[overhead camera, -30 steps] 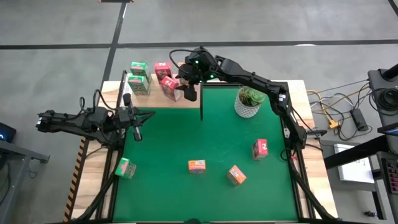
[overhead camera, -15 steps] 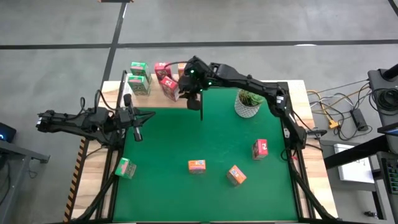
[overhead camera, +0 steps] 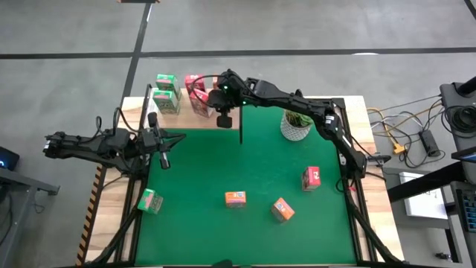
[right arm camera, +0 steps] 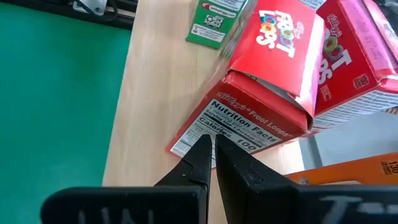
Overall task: Stack cereal on shelf
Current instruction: Put the left red cereal box on the shelf aligned with the other red cereal box
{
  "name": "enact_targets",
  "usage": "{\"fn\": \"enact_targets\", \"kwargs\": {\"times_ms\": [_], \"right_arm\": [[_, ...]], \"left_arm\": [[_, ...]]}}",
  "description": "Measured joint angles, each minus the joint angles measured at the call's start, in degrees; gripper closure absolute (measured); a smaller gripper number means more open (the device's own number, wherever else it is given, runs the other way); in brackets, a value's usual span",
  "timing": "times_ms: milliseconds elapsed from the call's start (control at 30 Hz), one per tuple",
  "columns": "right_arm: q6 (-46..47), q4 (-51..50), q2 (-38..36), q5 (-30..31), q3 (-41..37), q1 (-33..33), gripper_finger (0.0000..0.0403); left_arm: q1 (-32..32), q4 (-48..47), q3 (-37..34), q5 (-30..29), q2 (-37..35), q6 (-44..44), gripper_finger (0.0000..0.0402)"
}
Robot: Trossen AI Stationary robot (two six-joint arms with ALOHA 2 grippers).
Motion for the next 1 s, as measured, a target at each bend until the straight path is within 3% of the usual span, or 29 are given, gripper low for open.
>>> {"fn": "enact_targets", "kwargs": {"times_ms": [633, 1000], "right_arm": [[-3.4, 9.9, 0.0, 2.0, 0.0, 0.0, 0.039], [-1.6, 3.2, -0.8, 3.4, 0.0, 1.3, 0.039]], "left_arm": [[0.0, 0.0, 0.0, 0.0, -0.1, 0.0, 0.0402], [0.0, -0.5, 0.0, 0.0, -1.0, -0.4, 0.0402]]}}
